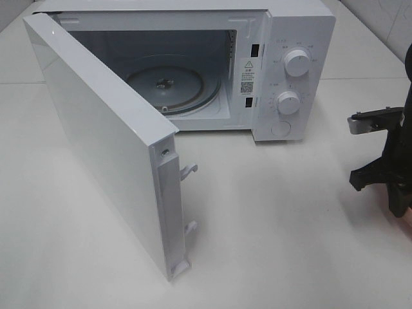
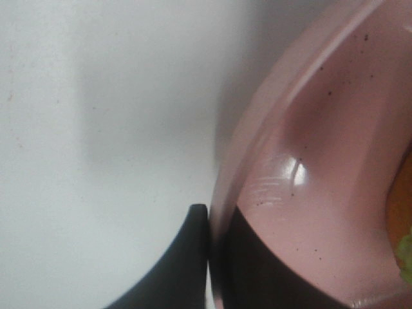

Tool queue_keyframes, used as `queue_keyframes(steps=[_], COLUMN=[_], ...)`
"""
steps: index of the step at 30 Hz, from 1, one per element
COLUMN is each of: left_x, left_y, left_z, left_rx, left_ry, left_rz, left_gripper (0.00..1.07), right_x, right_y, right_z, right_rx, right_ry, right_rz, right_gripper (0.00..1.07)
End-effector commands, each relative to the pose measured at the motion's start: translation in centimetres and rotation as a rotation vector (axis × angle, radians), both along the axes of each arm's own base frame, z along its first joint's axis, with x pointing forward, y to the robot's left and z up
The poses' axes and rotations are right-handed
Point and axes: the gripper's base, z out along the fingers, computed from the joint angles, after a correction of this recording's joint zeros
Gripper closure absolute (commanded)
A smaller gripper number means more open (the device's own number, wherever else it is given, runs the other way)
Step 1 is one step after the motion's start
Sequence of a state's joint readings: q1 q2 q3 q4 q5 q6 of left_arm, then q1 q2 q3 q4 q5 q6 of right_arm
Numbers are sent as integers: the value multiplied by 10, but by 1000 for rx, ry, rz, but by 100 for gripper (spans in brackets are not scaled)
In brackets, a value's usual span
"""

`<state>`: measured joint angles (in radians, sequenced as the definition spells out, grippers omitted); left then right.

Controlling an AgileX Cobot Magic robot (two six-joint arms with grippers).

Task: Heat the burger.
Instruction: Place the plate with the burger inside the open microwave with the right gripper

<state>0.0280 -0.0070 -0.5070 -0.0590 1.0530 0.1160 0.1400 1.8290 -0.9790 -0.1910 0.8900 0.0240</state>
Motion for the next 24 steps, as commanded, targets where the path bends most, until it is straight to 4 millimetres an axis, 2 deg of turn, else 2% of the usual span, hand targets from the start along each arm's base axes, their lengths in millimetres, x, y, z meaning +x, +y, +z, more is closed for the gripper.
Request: queue_keyframes(steps=[1,5,7,14,18,23,24], left_x=[-2,-2,-2,-2,-2,-2,-2], left_y=[0,0,0,0,0,0,0], left_z=[0,0,0,0,0,0,0], left_rx=[-5,-5,-5,-5,-5,-5,-5], left_ry=[-23,-23,-23,-23,-23,-23,-23], left_rz=[-3,-3,-3,-3,-3,-3,-3], left_gripper=[2,2,2,2,2,2,2], right_x=[-7,-14,-30,-55,-74,-92,-100], right_y=[7,17,28,43,64,80,90], right_z=[12,19,25,34,45,49,50], right_rx=[-37,-42,-61,-97,-94,-85,-80], right_ry=[3,-10,-26,-60,-113,-131,-135], right_rz=[36,78,143,243,369,468,531], right_gripper=[107,107,107,107,107,107,107])
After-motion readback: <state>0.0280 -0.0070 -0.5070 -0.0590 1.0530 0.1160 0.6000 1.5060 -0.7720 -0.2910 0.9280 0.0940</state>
